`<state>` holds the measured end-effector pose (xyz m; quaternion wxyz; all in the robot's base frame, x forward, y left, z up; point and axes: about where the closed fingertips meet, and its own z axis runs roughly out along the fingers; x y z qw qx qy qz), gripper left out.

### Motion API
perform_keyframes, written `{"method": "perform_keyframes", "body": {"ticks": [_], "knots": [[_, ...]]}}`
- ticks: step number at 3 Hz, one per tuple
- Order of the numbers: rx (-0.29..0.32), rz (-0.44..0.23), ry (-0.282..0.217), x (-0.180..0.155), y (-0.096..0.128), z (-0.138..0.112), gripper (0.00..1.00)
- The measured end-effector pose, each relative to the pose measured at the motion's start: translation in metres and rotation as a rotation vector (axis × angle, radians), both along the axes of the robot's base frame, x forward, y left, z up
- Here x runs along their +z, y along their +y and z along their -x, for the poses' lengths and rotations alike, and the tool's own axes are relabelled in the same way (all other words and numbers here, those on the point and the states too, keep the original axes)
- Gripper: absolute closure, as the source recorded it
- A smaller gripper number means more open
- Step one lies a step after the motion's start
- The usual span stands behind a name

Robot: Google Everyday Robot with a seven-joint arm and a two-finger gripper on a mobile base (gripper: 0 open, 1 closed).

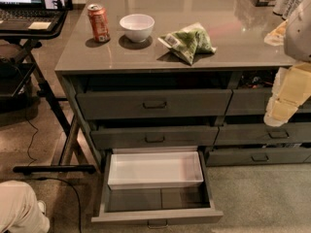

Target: Close bottom drawer

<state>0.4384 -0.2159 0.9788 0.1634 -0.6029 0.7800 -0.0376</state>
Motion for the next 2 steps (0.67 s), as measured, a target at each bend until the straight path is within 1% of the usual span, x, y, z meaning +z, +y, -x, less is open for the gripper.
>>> {"method": "perform_keyframes", "body": {"ticks": [1,2], "knots": [[0.009,-0.007,-0.010,0.000,0.002,0.000,0.00],[0.017,-0.035,-0.001,-0.028,0.002,0.000,0.00]]}}
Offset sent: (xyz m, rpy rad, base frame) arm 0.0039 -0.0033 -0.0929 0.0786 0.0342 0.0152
